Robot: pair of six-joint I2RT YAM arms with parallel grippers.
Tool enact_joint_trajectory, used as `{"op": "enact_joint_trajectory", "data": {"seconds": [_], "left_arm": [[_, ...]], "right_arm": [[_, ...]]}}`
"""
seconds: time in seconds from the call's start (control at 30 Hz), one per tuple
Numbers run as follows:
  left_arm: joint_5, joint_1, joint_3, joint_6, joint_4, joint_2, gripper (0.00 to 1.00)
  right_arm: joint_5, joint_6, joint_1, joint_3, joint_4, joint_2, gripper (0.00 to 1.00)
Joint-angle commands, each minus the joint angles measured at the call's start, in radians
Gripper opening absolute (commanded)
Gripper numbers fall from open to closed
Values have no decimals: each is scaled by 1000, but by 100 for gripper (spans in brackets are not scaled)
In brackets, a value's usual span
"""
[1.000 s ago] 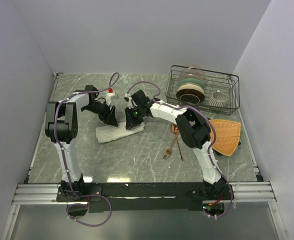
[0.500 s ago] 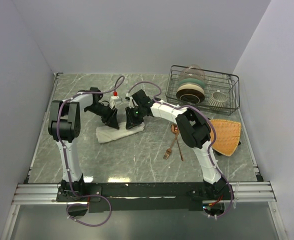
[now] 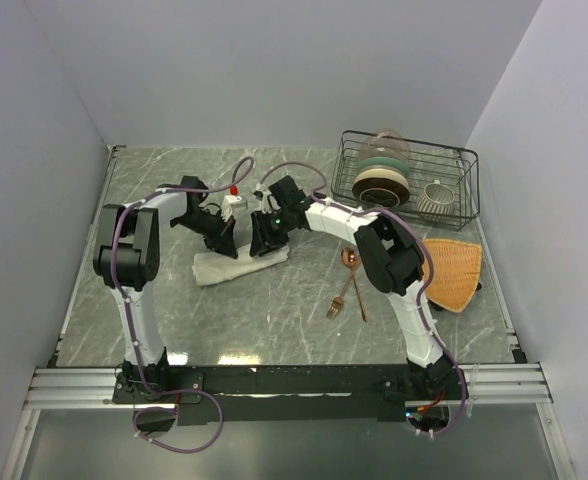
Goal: Fold the napkin into a case and place the utensils inside
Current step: Turn over the smaller rectangle folded napkin at the center of the board.
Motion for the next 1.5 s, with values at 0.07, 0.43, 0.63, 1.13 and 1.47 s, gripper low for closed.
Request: {"op": "enact_joint_trajectory", "data": {"seconds": [0.07,0.43,0.63,1.13,1.47], "left_arm": [[-34,-7,-25,104,47,-124,1],[-63,-49,-46,255,42,-213,1],[-80,-89,-83,348,45,-287,1],[-68,-112,-181,436,88,-385,1],[-42,-112,-209,495,82,-414,1]], "right_arm": [[-141,-71,-118,91,-61,-138,59],[-153,-279,-166,157,-105,-187,79],[-96,-466,-135,223,-161,-116,82],[-253,-488,-60,88,-110,-116,78],[-314,-424,-60,84,-92,-75,73]]}}
